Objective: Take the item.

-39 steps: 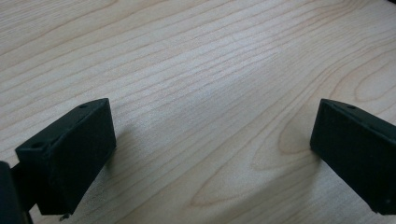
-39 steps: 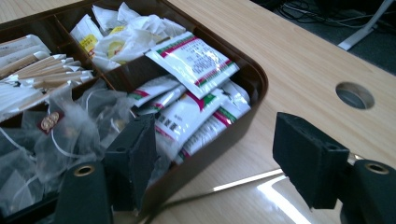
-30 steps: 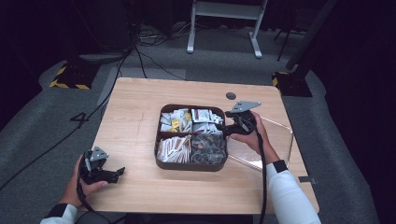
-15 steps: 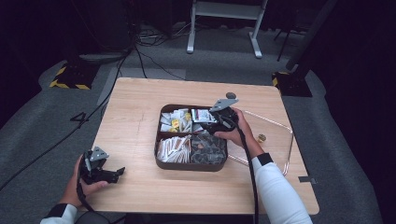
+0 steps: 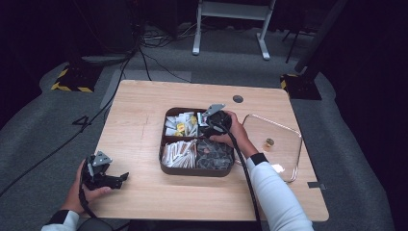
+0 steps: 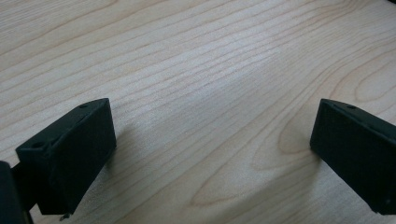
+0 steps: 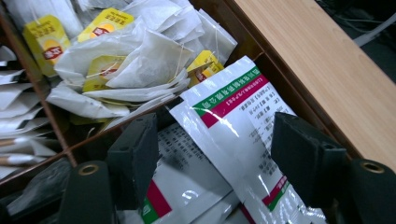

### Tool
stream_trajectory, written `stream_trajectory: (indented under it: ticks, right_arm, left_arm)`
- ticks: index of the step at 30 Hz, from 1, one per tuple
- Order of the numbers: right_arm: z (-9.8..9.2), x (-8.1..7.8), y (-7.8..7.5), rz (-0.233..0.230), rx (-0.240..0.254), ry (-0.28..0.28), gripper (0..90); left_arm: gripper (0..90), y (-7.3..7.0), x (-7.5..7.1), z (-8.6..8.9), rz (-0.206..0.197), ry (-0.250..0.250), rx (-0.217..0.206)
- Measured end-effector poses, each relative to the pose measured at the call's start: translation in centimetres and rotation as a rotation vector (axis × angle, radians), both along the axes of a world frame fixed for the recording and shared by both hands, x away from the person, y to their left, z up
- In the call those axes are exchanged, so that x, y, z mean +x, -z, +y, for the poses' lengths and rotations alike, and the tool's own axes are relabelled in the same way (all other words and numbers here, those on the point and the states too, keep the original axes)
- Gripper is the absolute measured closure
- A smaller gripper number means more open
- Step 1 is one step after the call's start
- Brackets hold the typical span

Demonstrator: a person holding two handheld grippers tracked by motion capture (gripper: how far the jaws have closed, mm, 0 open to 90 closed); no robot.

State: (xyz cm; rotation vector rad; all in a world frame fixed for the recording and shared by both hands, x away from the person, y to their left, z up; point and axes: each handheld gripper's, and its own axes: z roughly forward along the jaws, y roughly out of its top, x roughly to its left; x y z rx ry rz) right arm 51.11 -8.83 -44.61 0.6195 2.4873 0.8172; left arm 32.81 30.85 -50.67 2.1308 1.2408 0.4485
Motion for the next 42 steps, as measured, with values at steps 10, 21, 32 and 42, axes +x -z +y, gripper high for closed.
stream_trajectory:
  ticks: [10,21,32,42]
  right_arm:
    - [1.1,1.0,0.3,-0.023,-0.048,0.051,39.5]
    - [0.5,0.6,-1.0,-0.115,-0.022,0.075,82.3]
    - [-0.8,0.1,-2.6,-0.144,0.049,0.067,90.0]
    - [-2.4,-1.0,-4.7,-0.154,0.134,0.055,90.0]
  left_arm:
    - [0.5,0.0,0.0,0.0,0.000,0.001,0.001]
    - [0.5,0.0,0.0,0.0,0.002,0.000,-0.001]
    - [0.5,0.0,0.0,0.0,0.002,0.001,-0.002]
    - [0.5,0.0,0.0,0.0,0.003,0.000,-0.002]
